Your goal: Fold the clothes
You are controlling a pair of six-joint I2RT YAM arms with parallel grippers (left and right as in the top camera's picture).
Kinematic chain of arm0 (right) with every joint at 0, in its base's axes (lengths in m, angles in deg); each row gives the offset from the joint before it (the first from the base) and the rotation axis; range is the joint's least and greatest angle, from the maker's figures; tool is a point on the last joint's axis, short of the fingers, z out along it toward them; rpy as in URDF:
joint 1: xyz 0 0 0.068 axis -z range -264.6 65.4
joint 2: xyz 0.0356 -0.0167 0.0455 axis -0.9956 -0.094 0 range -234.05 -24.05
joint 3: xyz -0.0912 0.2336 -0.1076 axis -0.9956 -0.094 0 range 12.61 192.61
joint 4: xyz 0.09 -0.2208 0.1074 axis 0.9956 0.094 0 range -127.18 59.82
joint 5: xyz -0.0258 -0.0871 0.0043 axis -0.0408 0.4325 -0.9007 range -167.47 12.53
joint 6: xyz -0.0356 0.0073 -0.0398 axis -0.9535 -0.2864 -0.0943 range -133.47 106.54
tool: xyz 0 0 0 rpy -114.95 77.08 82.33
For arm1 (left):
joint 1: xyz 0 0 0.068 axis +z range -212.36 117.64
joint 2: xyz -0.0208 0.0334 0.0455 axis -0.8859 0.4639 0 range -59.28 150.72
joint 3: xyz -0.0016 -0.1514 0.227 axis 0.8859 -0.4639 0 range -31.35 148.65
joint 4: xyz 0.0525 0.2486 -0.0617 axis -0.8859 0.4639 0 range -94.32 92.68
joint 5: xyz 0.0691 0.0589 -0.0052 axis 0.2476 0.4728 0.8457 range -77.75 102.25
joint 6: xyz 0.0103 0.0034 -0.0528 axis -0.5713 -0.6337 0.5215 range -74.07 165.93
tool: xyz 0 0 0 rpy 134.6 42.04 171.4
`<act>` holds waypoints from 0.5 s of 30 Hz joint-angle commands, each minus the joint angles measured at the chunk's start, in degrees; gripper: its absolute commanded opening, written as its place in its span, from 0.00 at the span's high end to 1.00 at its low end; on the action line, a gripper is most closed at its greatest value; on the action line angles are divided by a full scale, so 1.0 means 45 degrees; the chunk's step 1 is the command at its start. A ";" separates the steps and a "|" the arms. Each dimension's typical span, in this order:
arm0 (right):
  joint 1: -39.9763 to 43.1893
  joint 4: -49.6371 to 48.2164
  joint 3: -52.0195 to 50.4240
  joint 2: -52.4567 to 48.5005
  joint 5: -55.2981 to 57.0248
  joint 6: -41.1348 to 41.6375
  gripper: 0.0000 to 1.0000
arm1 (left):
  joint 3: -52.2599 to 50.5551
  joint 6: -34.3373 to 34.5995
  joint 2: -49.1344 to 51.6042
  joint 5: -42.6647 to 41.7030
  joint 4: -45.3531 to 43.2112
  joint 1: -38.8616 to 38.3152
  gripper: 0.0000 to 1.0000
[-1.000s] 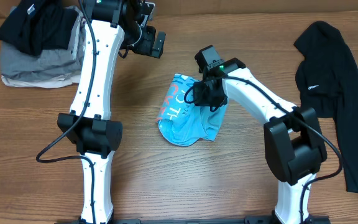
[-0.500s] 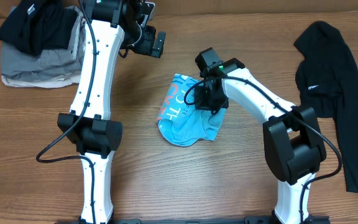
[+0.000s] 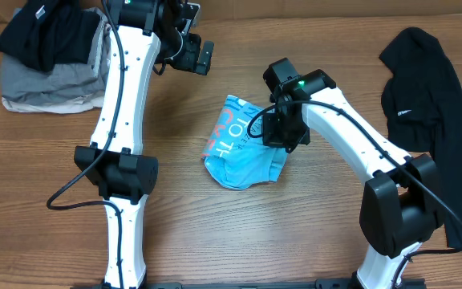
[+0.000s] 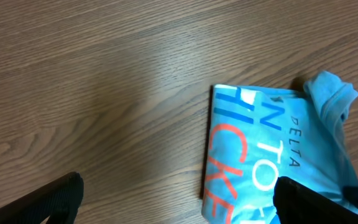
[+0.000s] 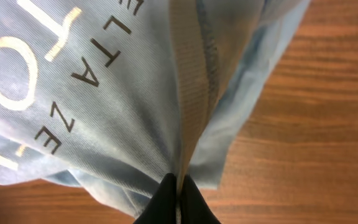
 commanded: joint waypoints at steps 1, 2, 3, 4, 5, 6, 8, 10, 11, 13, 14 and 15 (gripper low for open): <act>0.0039 0.0379 -0.0019 0.0155 0.0039 0.0068 0.96 | 0.0092 0.0204 -0.0097 0.0083 0.0034 0.0044 0.00; 0.0044 0.0452 -0.0121 0.0155 0.0117 0.0073 0.96 | 0.0092 0.0204 -0.0097 0.0083 0.0034 0.0039 0.00; 0.0044 0.0471 -0.0267 0.0155 0.0233 0.0078 0.96 | 0.0092 0.0204 -0.0097 0.0083 0.0034 0.0034 0.00; 0.0049 0.0432 -0.0505 0.0146 0.0301 0.0083 0.95 | 0.0092 0.0204 -0.0097 0.0083 0.0034 0.0034 0.00; 0.0053 0.0330 -0.0782 0.0146 0.0350 0.0131 0.91 | 0.0092 0.0204 -0.0097 0.0083 0.0034 0.0034 0.00; 0.0073 0.0194 -0.1107 0.0146 0.0427 0.0257 0.87 | 0.0092 0.0204 -0.0097 0.0078 0.0034 0.0034 0.00; 0.0180 -0.0165 -0.1851 0.0146 0.0583 0.0544 0.77 | 0.0092 0.0204 -0.0097 0.0078 0.0039 0.0034 0.00; 0.0447 -0.0646 -0.2492 0.0146 0.0568 0.0690 0.58 | 0.0092 0.0199 -0.0097 0.0078 0.0034 0.0029 0.00; 0.0534 -0.0704 -0.2545 0.0146 0.0568 0.0690 0.56 | 0.0092 0.0194 -0.0097 0.0049 0.0034 0.0024 0.00; 0.0952 -0.0772 -0.2501 0.0160 0.0520 0.0690 0.53 | 0.0092 0.0117 -0.0097 -0.0160 0.0034 -0.0029 0.00; 0.1185 -0.0748 -0.2375 0.0204 0.0515 0.0685 0.52 | 0.0092 -0.0097 -0.0097 -0.0389 0.0049 -0.0083 0.00; 0.1447 -0.0680 -0.2210 0.0257 0.0505 0.0680 0.52 | 0.0087 -0.0345 -0.0097 -0.0656 0.0083 -0.0170 0.00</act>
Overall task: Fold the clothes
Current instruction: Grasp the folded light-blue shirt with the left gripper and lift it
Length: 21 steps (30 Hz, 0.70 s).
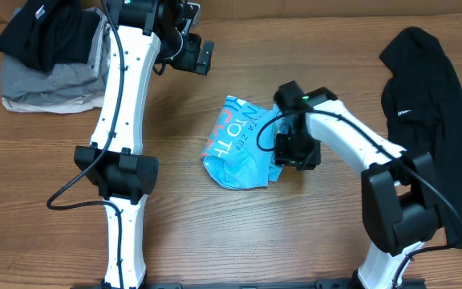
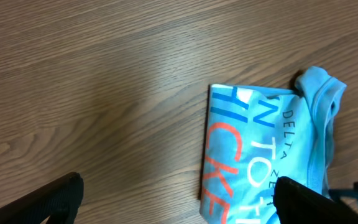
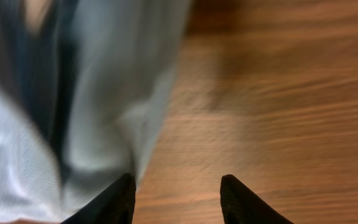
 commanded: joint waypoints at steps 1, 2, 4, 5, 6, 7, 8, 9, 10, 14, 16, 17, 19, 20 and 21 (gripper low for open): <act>0.0986 0.0005 0.0539 0.0364 0.0053 0.0102 0.51 | 0.0078 -0.0534 -0.0097 -0.0777 0.0107 -0.0238 0.00; 0.1277 0.0102 0.0753 0.0476 -0.0024 0.0058 0.50 | 0.0049 -0.0714 -0.0097 -0.0928 0.0131 -0.0330 0.00; 0.1875 0.0325 0.1195 0.0743 -0.0083 -0.0151 0.44 | -0.0083 -0.0782 -0.0097 -0.1001 0.0131 -0.0607 0.00; 0.2176 0.0423 0.1423 0.0889 -0.0233 -0.0427 0.39 | -0.0194 -0.0787 -0.0097 -0.1001 0.0117 -0.0772 0.00; 0.2565 0.0559 0.1695 0.1054 -0.0408 -0.0680 0.34 | -0.0359 -0.0874 -0.0097 -0.1025 0.0092 -0.0996 0.00; 0.2905 0.0675 0.1919 0.1195 -0.0539 -0.0899 0.27 | -0.0529 -0.0991 -0.0097 -0.1112 0.0073 -0.1219 0.00; 0.3249 0.0801 0.2137 0.1307 -0.0612 -0.1069 0.20 | -0.0743 -0.1156 -0.0097 -0.1282 0.0044 -0.1467 0.00; 0.3667 0.0928 0.2365 0.1418 -0.0743 -0.1287 0.15 | -0.0967 -0.1263 -0.0097 -0.1409 0.0000 -0.1729 0.00; 0.4027 0.1039 0.2531 0.1496 -0.0835 -0.1418 0.13 | -0.1224 -0.1360 -0.0097 -0.1443 -0.0087 -0.2016 0.00; 0.5357 0.1345 0.2803 0.1622 -0.1501 -0.2137 0.11 | -0.2681 -0.2108 -0.0097 -0.1214 -0.0486 -0.3269 0.00; 0.5804 0.1501 0.2798 0.1622 -0.1700 -0.2331 0.11 | -0.3585 -0.2147 -0.0097 -0.0559 -0.0627 -0.3827 0.00; 0.5989 0.1583 0.2798 0.1622 -0.1700 -0.2477 0.12 | -0.4124 -0.2152 -0.0097 -0.0316 -0.0714 -0.4085 0.01; 0.6144 0.1627 0.2798 0.1622 -0.1690 -0.2715 0.12 | -0.5105 -0.2152 -0.0097 -0.0228 -0.0947 -0.4425 0.13; 0.6183 0.1627 0.2798 0.1622 -0.1690 -0.2827 0.13 | -0.5600 -0.2152 -0.0097 -0.0262 -0.1078 -0.4556 0.25; 0.6183 0.1617 0.2798 0.1622 -0.1666 -0.2871 0.14 | -0.6115 -0.2147 -0.0097 -0.0262 -0.1234 -0.4658 0.49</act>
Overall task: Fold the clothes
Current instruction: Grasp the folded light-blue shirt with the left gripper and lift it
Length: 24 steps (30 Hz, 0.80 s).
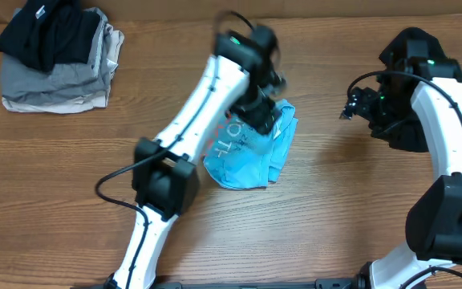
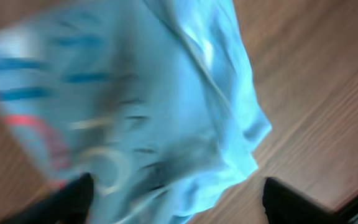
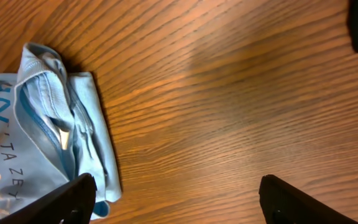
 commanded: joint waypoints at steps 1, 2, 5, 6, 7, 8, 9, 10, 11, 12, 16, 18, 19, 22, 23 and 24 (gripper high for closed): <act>-0.0039 -0.0044 0.0180 0.0199 -0.0277 -0.0588 0.14 | -0.1540 -0.0350 -0.0097 0.0321 -0.0345 -0.0170 0.69; -0.0039 -0.0073 0.0180 0.0199 -0.0277 -0.0588 0.14 | -0.2127 -0.0340 -0.0097 0.0321 -0.0544 -0.0228 0.87; -0.0039 -0.0204 0.0180 0.0199 -0.0277 -0.0583 0.16 | -0.3458 -0.0291 -0.0097 0.0316 -0.1001 -0.0233 0.96; -0.0039 -0.0238 0.0180 0.0199 -0.0282 -0.0583 0.16 | -0.3803 -0.0291 -0.0097 0.0316 -0.1088 -0.0219 0.96; -0.0039 -0.0282 0.0180 0.0199 -0.0282 -0.0583 0.16 | -0.4167 -0.0296 -0.0097 0.0325 -0.1219 -0.0180 0.96; -0.0039 -0.0306 0.0180 0.0199 -0.0282 -0.0578 0.17 | -0.4439 -0.0296 -0.0097 0.0369 -0.1341 -0.0131 0.96; -0.0039 -0.0321 0.0180 0.0199 -0.0287 -0.0583 0.17 | -0.4663 -0.0301 -0.0097 0.0398 -0.1443 -0.0083 0.96; -0.0039 -0.0335 0.0180 0.0199 -0.0301 -0.0578 0.17 | -0.4896 -0.0306 -0.0097 0.0505 -0.1598 -0.0034 0.96; -0.0039 -0.0355 0.0180 0.0199 -0.0316 -0.0578 0.18 | -0.5163 -0.0306 -0.0097 0.0811 -0.1826 0.0034 0.96; -0.0039 -0.0364 0.0180 0.0199 -0.0321 -0.0573 0.18 | -0.5367 -0.0306 -0.0097 0.1253 -0.1996 0.0087 0.96; -0.0039 -0.0364 0.0180 0.0199 -0.0316 -0.0578 0.18 | -0.6144 -0.0301 -0.0097 0.3915 -0.2948 0.0403 0.93; -0.0039 -0.0364 0.0180 0.0199 -0.0316 -0.0578 0.18 | -0.6411 -0.0301 -0.0097 0.5275 -0.3449 0.0646 0.87; -0.0039 -0.0369 0.0180 0.0199 -0.0316 -0.0578 0.17 | -0.6489 -0.0301 -0.0097 0.5950 -0.3740 0.0816 0.84; -0.0039 -0.0418 0.0180 0.0199 -0.0321 -0.0578 0.18 | -0.6494 -0.0301 -0.0097 0.7057 -0.4527 0.1336 0.66; -0.0039 -0.0432 0.0180 0.0199 -0.0321 -0.0578 0.18 | -0.6489 -0.0301 -0.0097 0.7189 -0.4813 0.1511 0.62; -0.0039 -0.0447 0.0180 0.0199 -0.0316 -0.0578 0.18 | -0.6484 -0.0301 -0.0097 0.7291 -0.5119 0.1681 0.60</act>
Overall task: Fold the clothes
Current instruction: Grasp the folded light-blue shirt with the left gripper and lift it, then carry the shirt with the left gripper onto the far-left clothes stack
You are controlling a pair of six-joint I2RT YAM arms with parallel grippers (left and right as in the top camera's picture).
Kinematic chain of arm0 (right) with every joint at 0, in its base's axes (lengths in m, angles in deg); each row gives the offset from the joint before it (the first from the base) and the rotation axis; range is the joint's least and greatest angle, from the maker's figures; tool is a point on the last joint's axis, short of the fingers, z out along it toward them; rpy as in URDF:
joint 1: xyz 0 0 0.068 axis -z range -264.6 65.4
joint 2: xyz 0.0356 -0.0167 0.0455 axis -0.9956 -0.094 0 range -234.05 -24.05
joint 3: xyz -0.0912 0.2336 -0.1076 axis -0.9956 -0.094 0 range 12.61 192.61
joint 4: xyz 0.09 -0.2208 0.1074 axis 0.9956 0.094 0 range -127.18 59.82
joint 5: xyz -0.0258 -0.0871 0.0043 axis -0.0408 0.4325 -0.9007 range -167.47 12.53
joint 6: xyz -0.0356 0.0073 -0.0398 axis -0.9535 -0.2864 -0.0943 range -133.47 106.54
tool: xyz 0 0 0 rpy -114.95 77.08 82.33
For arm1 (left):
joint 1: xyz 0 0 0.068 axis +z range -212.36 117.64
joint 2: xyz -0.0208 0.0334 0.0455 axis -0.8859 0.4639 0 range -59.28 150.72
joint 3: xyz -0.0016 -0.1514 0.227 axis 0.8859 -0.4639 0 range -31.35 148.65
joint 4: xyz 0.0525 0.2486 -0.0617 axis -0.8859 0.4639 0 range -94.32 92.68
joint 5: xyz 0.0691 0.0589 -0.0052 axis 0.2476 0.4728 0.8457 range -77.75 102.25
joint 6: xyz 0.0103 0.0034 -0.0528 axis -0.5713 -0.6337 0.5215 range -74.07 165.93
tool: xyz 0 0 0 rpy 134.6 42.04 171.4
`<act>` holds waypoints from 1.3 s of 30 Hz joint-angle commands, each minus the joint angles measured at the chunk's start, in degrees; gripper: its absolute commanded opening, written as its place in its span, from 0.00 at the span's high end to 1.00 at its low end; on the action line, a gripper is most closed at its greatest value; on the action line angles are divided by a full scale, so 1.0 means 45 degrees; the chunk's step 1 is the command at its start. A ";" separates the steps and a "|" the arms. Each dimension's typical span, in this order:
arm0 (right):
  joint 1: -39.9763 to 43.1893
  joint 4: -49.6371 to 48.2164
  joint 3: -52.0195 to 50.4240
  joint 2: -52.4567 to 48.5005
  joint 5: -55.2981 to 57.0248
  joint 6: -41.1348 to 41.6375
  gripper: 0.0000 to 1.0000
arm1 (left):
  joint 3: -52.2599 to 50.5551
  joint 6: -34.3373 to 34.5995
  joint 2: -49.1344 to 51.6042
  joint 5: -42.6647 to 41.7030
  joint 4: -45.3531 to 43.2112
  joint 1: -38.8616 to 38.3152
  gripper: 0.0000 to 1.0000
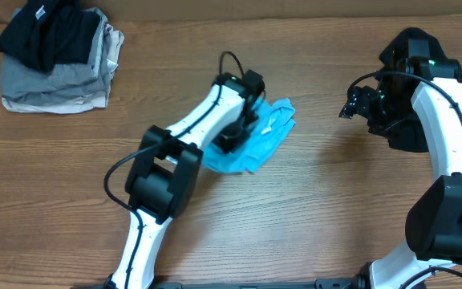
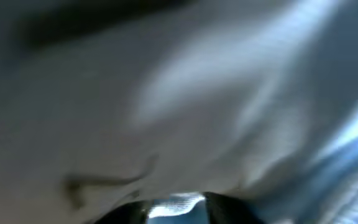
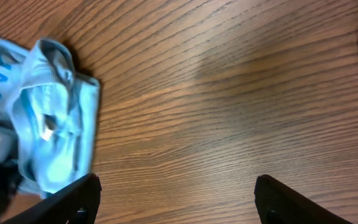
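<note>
A light blue T-shirt (image 1: 269, 131) lies crumpled in the middle of the wooden table (image 1: 311, 209), no lettering showing from overhead. My left gripper (image 1: 233, 136) is down in it. In the left wrist view blurred blue fabric (image 2: 166, 93) fills the frame, and the left gripper (image 2: 176, 210) is shut on a fold of it. My right gripper (image 1: 348, 106) hangs open to the right of the shirt, well apart from it. In the right wrist view the shirt (image 3: 48, 137) lies at the left, and the right gripper (image 3: 179, 205) holds nothing.
A stack of folded grey, beige and black clothes (image 1: 54, 60) sits at the back left corner. A black garment (image 1: 395, 53) is spread along the right side, partly under my right arm.
My left gripper was open above the shirt; now it is down in the fabric and shut on it. The shirt has shifted and bunched, its lettering gone from view. The right arm has not moved.
First my right gripper was shut on a fold of the blue shirt while the left arm stood open at the back left. Then the right gripper was open beside the shirt. Later it was off to the right, with the left over the shirt, now gripping it.
</note>
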 commanded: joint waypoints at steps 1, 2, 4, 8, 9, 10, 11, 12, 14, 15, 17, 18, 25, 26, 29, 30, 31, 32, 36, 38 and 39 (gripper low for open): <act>-0.0029 -0.0097 0.0180 0.0199 -0.0107 -0.0068 0.18 | -0.0374 0.0015 0.0486 0.2599 -0.1103 0.1098 0.59; -0.0029 -0.0097 0.0180 0.0199 -0.0102 -0.0068 0.18 | -0.0296 0.0015 0.0481 0.2560 -0.1360 0.1229 0.56; -0.0029 -0.0117 0.0180 0.0199 -0.0102 -0.0068 0.18 | 0.0175 0.0000 0.0471 0.2093 -0.1175 0.1292 0.41; -0.0029 -0.0340 0.0180 0.0199 -0.0117 -0.0063 0.19 | 0.2132 -0.0296 0.0427 0.0282 0.0253 0.1030 0.37; -0.0029 -0.0374 0.0180 0.0199 -0.0117 -0.0058 0.19 | 0.2681 -0.0471 0.0427 -0.0287 0.0607 0.0937 0.36; -0.0029 -0.0384 0.0180 0.0199 -0.0117 -0.0058 0.19 | 0.3191 -0.0699 0.0427 -0.0850 0.0908 0.0840 0.35; -0.0029 -0.0389 0.0180 0.0199 -0.0112 -0.0063 0.19 | 0.3653 -0.0952 0.0423 -0.1409 0.1166 0.0738 0.34; -0.0029 -0.0389 0.0180 0.0199 -0.0112 -0.0063 0.19 | 0.4129 -0.1239 0.0423 -0.1962 0.1447 0.0612 0.33; -0.0029 -0.0384 0.0180 0.0199 -0.0107 -0.0068 0.19 | 0.4677 -0.1715 0.0423 -0.2696 0.1768 0.0398 0.31; -0.0029 -0.0384 0.0180 0.0199 -0.0107 -0.0068 0.19 | 0.4823 -0.1982 0.0423 -0.3031 0.1855 0.0267 0.29; -0.0029 -0.0384 0.0180 0.0199 -0.0102 -0.0073 0.18 | 0.4784 -0.2438 0.0423 -0.3337 0.1894 0.0092 0.26; -0.0029 -0.0384 0.0180 0.0199 -0.0102 -0.0073 0.19 | 0.4677 -0.2594 0.0437 -0.3385 0.1885 0.0015 0.25; -0.0029 -0.0389 0.0180 0.0199 -0.0102 -0.0117 0.18 | 0.3045 -0.2895 0.0461 -0.3429 0.0971 -0.0228 0.25; -0.0029 -0.0389 0.0180 0.0199 -0.0102 -0.0117 0.19 | 0.2744 -0.2895 0.0461 -0.3502 0.0695 -0.0228 0.25; -0.0029 -0.0389 0.0180 0.0199 -0.0102 -0.0117 0.19 | 0.1962 -0.3279 0.0461 -0.4187 0.0262 -0.0228 0.23; -0.0029 -0.0389 0.0180 0.0199 -0.0102 -0.0117 0.18 | 0.1773 -0.3337 0.0461 -0.4420 0.0165 -0.0238 0.22; -0.0029 -0.0389 0.0180 0.0199 -0.0102 -0.0117 0.19 | 0.1613 -0.3337 0.0461 -0.4605 0.0073 -0.0272 0.21; -0.0029 -0.0393 0.0180 0.0199 -0.0102 -0.0117 0.19 | 0.1418 -0.3337 0.0466 -0.4765 -0.0078 -0.0301 0.21; -0.0029 -0.0389 0.0180 0.0199 -0.0107 -0.0117 0.19 | 0.0767 -0.3347 0.0471 -0.4804 -0.0646 -0.0500 0.18; -0.0029 -0.0393 0.0180 0.0199 -0.0107 -0.0112 0.18 | 0.0423 -0.3419 0.0476 -0.4507 -0.1020 -0.0641 0.20; -0.0029 -0.0389 0.0180 0.0199 -0.0107 -0.0112 0.18 | 0.0277 -0.3405 0.0476 -0.4245 -0.1219 -0.0699 0.21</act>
